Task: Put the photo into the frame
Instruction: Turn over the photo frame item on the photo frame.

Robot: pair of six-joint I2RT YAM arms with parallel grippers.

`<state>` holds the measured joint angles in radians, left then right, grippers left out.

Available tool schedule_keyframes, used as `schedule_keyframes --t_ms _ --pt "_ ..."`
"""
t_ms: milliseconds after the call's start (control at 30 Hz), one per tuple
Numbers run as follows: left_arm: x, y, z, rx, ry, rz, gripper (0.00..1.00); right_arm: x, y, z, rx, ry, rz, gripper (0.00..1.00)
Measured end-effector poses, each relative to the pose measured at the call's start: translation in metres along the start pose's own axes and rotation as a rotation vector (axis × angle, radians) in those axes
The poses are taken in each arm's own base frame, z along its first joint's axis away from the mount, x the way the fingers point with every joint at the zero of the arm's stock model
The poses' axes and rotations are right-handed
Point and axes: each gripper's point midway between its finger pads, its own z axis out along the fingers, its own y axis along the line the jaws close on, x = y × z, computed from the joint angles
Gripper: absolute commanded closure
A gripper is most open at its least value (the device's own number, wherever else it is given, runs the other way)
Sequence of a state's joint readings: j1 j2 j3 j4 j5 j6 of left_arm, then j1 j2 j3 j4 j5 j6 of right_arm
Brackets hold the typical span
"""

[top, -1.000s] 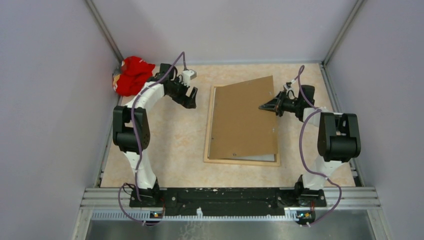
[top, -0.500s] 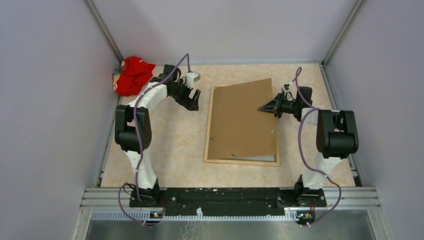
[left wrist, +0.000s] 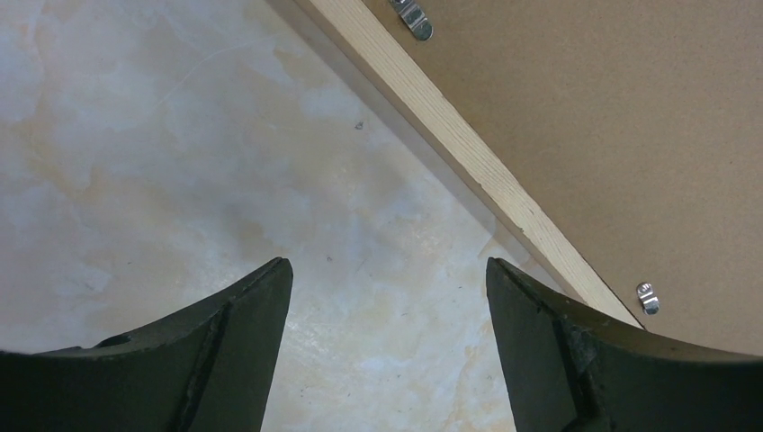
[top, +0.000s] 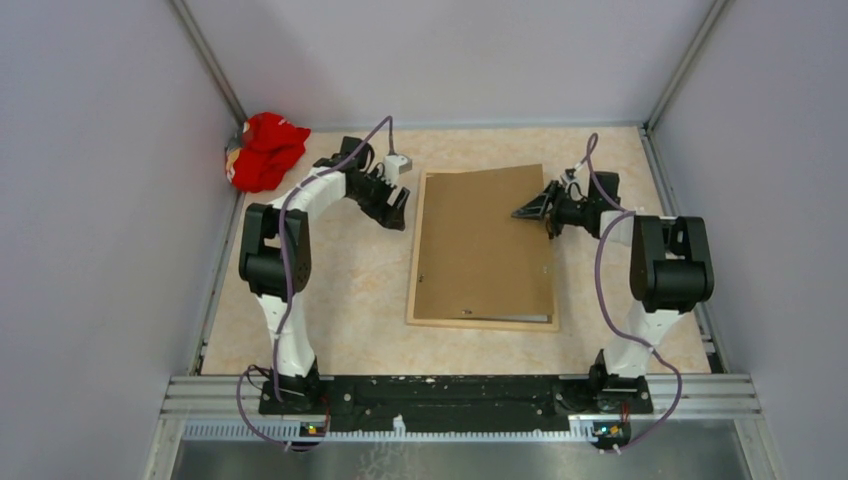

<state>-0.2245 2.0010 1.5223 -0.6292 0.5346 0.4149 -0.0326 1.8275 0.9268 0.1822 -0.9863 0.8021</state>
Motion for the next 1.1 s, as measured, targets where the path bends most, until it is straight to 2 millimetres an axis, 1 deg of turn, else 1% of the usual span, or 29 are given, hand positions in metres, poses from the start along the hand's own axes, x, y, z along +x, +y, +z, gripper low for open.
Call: schedule_keyframes --t_ms 133,167,200,333,500,667,867,933,1000,1100 --pt "0.0 0.0 0.0 0.0 0.0 0.005 0.14 -0.005 -0.008 0.004 0.087 -0.014 -0.032 0.16" --pt "0.0 0.0 0.0 0.0 0.0 0.006 0.14 -0.006 -0.011 0.006 0.121 -0.02 -0.051 0.06" --pt "0.0 0.0 0.0 0.0 0.0 0.007 0.13 -0.008 -0.013 0.006 0.154 -0.027 -0.065 0.02" --pt "0.002 -0.002 0.0 0.009 0.008 0.008 0.13 -0.004 -0.015 0.014 0.3 -0.024 -0.158 0.01" --pt "0.006 -0.004 -0.001 0.018 0.023 0.015 0.13 -0.004 -0.017 0.016 0.449 -0.025 -0.247 0.01" --pt "0.008 -0.005 -0.002 0.022 0.032 0.015 0.13 0.004 -0.026 0.014 0.574 -0.006 -0.287 0.01" --pt "0.01 -0.004 -0.002 0.017 0.04 0.015 0.14 0.011 -0.035 0.006 0.655 0.005 -0.292 0.01" --pt "0.01 -0.004 -0.002 0.017 0.04 0.015 0.14 0.01 -0.033 0.001 0.672 0.001 -0.299 0.01" --pt "0.01 -0.004 -0.002 0.017 0.04 0.015 0.13 0.006 -0.026 -0.001 0.684 -0.007 -0.316 0.01" --pt "0.01 -0.004 -0.002 0.018 0.04 0.015 0.06 0.0 -0.013 -0.002 0.695 -0.019 -0.356 0.01"
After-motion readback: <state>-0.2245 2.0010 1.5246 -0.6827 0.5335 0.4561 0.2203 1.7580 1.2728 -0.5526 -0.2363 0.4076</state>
